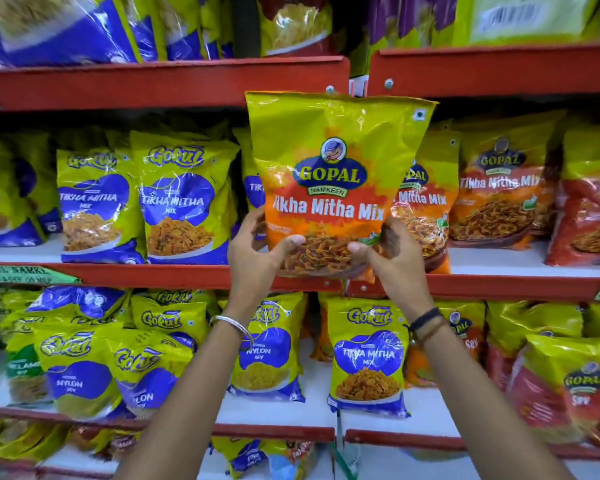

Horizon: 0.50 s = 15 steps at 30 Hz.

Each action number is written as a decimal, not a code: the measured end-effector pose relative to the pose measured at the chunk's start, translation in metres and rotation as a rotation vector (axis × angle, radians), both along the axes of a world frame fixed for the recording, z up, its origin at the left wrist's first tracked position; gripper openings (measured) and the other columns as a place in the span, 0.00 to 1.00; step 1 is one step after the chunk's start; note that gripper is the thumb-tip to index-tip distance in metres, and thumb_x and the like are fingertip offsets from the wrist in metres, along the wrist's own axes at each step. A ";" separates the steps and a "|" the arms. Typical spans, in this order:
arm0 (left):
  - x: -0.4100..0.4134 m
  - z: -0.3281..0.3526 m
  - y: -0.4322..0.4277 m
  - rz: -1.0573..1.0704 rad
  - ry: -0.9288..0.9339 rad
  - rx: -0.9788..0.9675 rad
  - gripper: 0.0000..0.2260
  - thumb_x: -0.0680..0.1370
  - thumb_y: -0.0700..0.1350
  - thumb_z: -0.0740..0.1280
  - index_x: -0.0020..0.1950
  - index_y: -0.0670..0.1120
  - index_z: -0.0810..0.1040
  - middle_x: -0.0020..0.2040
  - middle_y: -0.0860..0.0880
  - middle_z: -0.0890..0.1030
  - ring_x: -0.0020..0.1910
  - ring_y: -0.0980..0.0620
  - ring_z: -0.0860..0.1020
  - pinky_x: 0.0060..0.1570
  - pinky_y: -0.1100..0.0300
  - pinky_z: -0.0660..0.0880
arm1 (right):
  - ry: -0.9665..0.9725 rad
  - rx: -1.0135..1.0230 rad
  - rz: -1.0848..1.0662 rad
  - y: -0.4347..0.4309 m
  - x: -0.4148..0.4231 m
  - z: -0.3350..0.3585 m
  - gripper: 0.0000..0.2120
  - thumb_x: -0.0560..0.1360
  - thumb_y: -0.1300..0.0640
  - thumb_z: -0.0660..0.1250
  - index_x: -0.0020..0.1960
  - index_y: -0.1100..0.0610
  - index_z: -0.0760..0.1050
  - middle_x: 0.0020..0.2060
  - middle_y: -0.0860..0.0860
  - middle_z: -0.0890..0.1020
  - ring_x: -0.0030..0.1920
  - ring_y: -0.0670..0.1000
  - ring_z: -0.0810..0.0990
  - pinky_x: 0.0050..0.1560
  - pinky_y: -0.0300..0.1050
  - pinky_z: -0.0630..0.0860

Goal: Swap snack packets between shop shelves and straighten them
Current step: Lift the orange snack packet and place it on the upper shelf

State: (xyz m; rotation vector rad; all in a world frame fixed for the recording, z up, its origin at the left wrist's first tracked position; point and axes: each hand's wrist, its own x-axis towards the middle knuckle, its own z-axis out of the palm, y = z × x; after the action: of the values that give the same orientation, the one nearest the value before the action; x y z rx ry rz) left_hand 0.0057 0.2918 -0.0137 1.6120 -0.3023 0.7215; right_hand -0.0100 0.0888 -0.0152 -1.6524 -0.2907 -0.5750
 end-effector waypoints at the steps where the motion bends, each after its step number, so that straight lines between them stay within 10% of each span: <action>1: -0.008 0.003 -0.007 0.005 0.005 0.015 0.23 0.61 0.57 0.76 0.54 0.62 0.74 0.51 0.56 0.82 0.52 0.53 0.81 0.52 0.54 0.79 | 0.006 0.021 0.005 -0.009 -0.007 0.001 0.26 0.67 0.61 0.74 0.62 0.59 0.71 0.56 0.55 0.81 0.56 0.49 0.80 0.57 0.41 0.76; 15: -0.084 -0.048 -0.110 -0.021 0.304 0.106 0.25 0.60 0.61 0.76 0.51 0.50 0.81 0.45 0.53 0.86 0.44 0.58 0.83 0.49 0.52 0.81 | 0.253 0.111 -0.054 -0.117 -0.088 -0.060 0.24 0.64 0.53 0.77 0.56 0.58 0.73 0.52 0.58 0.84 0.48 0.48 0.83 0.53 0.48 0.80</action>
State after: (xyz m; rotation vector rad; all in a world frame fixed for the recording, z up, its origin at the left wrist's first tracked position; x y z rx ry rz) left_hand -0.0779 0.1820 -0.0616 1.7885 -0.1370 0.4412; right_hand -0.0979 -0.0282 -0.0749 -1.6085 -0.0282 -0.4087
